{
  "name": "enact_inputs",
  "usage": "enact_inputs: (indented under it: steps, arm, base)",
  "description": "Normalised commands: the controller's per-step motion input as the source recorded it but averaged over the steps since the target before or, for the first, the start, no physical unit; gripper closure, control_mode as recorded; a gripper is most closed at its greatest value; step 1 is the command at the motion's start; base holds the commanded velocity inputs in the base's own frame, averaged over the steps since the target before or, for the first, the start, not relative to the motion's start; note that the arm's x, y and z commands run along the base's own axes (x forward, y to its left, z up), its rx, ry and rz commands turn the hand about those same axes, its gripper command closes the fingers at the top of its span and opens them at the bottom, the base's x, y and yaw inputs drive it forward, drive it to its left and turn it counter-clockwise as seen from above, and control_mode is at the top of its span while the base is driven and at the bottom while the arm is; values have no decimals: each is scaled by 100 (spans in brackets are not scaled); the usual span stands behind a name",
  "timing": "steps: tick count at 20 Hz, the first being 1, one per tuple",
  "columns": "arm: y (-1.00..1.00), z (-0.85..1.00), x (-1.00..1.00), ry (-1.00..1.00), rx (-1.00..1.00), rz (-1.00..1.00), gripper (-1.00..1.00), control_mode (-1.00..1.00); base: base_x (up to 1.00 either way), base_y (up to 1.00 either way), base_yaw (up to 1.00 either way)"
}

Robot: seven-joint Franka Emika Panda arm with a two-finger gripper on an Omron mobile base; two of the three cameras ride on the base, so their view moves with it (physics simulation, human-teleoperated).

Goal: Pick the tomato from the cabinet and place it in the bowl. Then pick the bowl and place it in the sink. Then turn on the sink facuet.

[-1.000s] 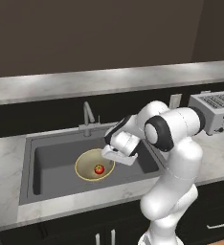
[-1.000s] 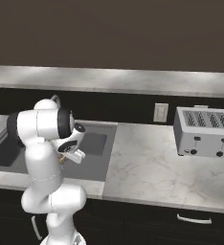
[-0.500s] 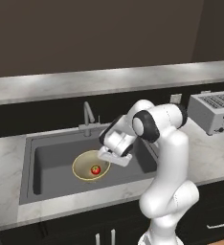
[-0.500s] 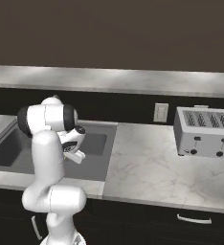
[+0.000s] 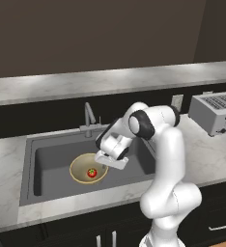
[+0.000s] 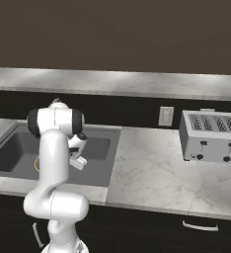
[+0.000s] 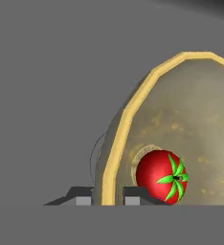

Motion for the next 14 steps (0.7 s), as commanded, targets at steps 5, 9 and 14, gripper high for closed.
enact_inputs:
  steps: [5, 9, 14]
  arm:
    - [0, -29, 26, 0, -1, 0, 100, -100]
    - [0, -13, 7, -1, -1, 0, 100, -100]
    - [0, 36, -4, -7, 0, 0, -100, -100]
  base:
    - [0, 0, 0]
    - [0, 0, 0]
    - [0, 0, 0]
